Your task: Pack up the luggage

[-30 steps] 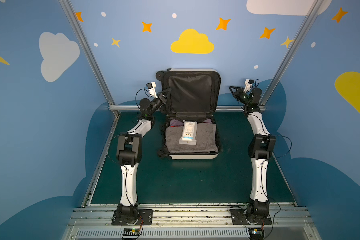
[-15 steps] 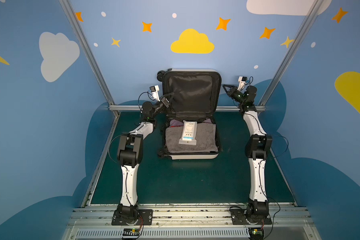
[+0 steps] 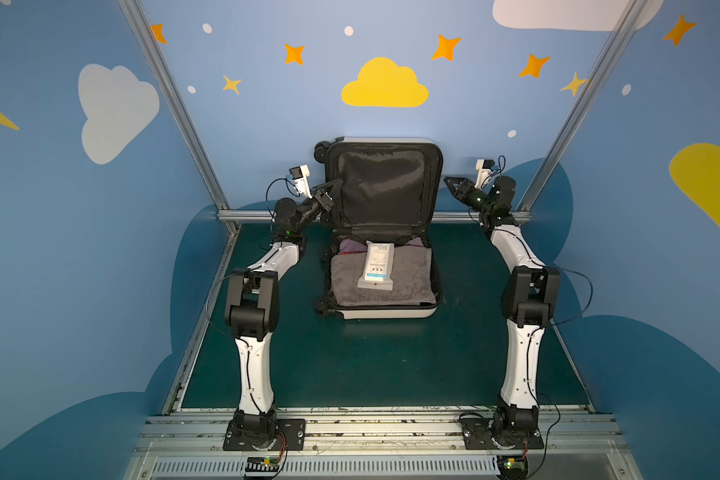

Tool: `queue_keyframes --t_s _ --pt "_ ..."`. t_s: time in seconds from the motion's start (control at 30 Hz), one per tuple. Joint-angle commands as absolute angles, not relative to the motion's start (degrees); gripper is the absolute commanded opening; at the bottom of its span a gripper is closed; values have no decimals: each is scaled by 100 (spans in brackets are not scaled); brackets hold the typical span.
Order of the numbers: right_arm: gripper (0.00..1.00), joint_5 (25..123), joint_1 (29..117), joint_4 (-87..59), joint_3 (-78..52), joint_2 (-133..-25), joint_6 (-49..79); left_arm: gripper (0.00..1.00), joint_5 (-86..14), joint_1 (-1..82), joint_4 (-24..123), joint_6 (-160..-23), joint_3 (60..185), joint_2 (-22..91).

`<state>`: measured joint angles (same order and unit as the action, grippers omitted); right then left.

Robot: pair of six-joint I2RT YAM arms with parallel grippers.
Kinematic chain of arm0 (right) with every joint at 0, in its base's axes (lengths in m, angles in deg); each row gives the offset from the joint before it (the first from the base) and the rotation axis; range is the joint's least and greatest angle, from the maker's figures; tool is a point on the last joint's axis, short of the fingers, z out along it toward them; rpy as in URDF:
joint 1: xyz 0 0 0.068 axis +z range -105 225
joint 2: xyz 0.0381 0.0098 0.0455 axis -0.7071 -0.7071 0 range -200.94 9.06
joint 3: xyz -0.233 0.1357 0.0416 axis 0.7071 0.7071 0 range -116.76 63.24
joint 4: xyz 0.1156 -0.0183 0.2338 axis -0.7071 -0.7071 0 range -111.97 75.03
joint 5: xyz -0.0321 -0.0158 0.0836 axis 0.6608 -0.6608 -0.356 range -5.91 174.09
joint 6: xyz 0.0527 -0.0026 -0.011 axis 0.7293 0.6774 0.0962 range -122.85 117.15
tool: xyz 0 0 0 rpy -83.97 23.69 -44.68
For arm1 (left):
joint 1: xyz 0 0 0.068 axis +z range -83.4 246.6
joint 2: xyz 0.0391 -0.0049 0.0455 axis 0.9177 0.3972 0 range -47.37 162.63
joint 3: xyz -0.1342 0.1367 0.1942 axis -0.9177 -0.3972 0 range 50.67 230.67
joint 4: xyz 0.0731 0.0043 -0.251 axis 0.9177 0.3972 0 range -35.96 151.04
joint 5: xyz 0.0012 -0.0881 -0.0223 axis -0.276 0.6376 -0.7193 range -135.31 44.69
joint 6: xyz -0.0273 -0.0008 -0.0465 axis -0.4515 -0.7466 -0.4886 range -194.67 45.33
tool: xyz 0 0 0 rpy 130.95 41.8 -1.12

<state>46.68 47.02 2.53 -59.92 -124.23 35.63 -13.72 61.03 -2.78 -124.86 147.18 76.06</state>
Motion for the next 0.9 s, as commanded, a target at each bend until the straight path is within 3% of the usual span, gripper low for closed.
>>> queue_keyframes --t_s 0.0,0.23,0.5,0.87 --pt "50 4784 4911 -2 -6109 -12035 2734 47 -1403 6191 -70 -12328 14667 7345" --pt "54 5217 5157 -709 -7066 -12414 2203 79 -1433 6278 185 -12180 14571 7179" --pt "54 5630 5204 -744 -7261 -12603 2116 99 -1397 6408 178 -12152 14356 6970" --pt "54 5709 5186 -1137 -7890 -13065 1988 99 -1337 6535 74 -12195 14192 6868"
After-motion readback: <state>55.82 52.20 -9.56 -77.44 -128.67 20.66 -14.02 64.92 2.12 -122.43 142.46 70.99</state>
